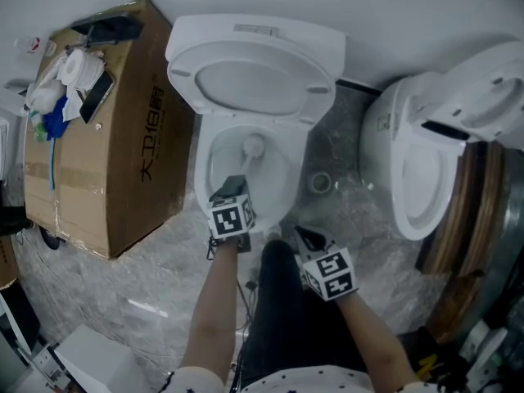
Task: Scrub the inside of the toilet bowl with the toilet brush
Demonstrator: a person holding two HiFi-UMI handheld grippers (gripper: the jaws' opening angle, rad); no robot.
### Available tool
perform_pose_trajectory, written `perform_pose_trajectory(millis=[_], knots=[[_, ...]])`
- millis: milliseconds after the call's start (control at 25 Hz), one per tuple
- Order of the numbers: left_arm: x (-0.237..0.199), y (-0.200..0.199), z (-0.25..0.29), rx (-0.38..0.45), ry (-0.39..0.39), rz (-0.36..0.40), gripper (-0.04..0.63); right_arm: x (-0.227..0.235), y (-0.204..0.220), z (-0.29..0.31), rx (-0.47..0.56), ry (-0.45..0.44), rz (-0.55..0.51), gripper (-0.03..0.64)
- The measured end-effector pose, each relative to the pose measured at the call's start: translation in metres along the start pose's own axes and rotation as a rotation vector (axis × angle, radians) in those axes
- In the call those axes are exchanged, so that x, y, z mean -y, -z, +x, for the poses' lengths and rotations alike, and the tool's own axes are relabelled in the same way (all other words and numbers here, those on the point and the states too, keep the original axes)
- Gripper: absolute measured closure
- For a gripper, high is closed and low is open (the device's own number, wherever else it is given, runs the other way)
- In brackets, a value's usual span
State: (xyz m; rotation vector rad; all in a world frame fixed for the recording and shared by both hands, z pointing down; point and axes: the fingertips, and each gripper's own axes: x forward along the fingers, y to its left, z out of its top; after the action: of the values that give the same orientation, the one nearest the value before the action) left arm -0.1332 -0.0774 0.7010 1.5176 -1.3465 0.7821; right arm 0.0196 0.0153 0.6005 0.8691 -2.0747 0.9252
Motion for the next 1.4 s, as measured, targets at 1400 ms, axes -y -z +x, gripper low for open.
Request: perform_pose_trajectory(millis=[1400], knots=[[-0.044, 0.014, 0.004, -0.02, -0.071, -0.028, 0.439, 0.001, 0.002, 0.009, -0.003, -0.008, -0.006, 0.611]])
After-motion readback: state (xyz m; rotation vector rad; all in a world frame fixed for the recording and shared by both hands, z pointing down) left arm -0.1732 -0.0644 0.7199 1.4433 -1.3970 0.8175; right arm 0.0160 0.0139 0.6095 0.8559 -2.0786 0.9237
